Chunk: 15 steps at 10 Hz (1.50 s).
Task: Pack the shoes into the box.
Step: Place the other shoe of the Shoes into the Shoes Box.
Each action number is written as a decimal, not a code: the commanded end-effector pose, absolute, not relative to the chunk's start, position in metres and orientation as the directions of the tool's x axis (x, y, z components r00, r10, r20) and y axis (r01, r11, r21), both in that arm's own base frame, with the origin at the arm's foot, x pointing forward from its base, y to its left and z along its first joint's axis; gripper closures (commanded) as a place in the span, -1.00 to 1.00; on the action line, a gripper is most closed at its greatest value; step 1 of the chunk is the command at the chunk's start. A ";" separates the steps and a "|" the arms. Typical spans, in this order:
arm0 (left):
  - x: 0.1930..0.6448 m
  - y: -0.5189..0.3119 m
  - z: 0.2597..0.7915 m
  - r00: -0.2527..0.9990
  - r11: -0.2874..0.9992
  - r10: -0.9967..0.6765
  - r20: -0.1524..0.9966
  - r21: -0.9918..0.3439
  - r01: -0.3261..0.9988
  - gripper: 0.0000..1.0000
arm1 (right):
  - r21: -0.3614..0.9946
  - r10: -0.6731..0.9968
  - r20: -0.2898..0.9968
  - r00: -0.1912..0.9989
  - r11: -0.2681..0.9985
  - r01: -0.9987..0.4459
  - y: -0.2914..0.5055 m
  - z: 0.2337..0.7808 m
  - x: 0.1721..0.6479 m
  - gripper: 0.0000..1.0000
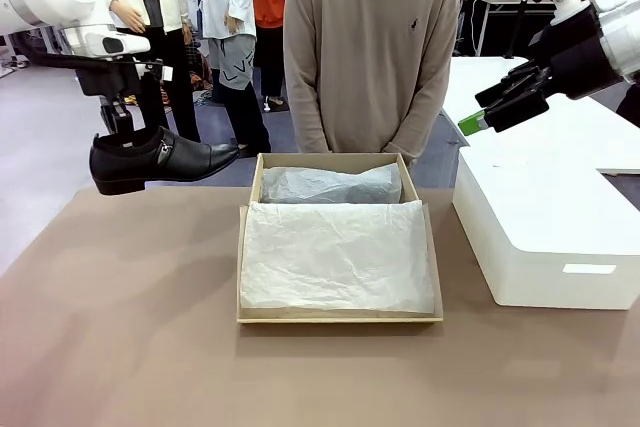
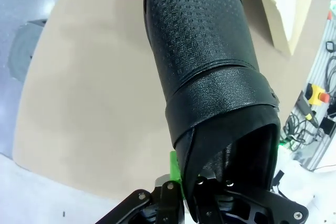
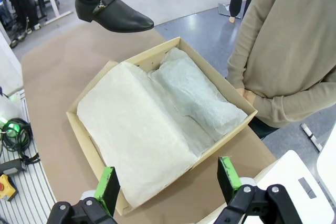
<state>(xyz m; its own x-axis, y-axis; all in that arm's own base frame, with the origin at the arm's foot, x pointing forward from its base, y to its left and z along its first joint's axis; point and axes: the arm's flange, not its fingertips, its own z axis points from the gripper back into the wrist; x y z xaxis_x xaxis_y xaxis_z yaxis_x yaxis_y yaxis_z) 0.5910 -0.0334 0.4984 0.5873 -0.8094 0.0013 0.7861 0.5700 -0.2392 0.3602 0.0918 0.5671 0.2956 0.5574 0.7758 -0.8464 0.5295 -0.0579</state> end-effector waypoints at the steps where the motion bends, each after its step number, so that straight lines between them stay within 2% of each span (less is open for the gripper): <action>1: 0.590 -0.034 0.501 0.590 0.573 -0.808 0.003 -0.236 0.785 1.00 | -0.062 0.552 0.789 0.272 0.511 -0.857 0.091 0.566 0.364 -1.00; 2: 0.586 -0.039 0.507 0.641 0.610 -0.765 0.060 -0.248 0.752 1.00 | -0.062 0.552 0.789 0.272 0.511 -0.857 0.091 0.566 0.364 -1.00; 3: 0.582 -0.047 0.512 0.734 0.703 -0.675 0.078 -0.236 0.671 1.00 | -0.062 0.552 0.789 0.272 0.511 -0.857 0.091 0.566 0.364 -1.00; 5: 0.575 -0.073 0.524 0.901 0.880 -0.430 0.060 -0.197 0.433 1.00 | -0.062 0.552 0.789 0.272 0.511 -0.857 0.091 0.566 0.364 -1.00; 9: 0.566 -0.142 0.547 0.993 0.986 -0.115 -0.031 -0.125 0.110 1.00 | -0.062 0.552 0.789 0.272 0.511 -0.857 0.091 0.566 0.364 -1.00; 12: 0.562 -0.183 0.553 0.999 0.997 0.041 0.012 -0.070 -0.040 1.00 | -0.062 0.552 0.789 0.272 0.511 -0.857 0.091 0.566 0.364 -1.00; 13: 0.560 -0.187 0.554 0.999 0.998 0.041 0.034 -0.049 -0.040 1.00 | -0.062 0.552 0.789 0.272 0.511 -0.857 0.091 0.566 0.364 -1.00; 15: 0.557 -0.181 0.547 1.000 0.995 -0.011 -0.009 -0.100 0.010 1.00 | -0.062 0.552 0.789 0.272 0.511 -0.857 0.091 0.566 0.364 -1.00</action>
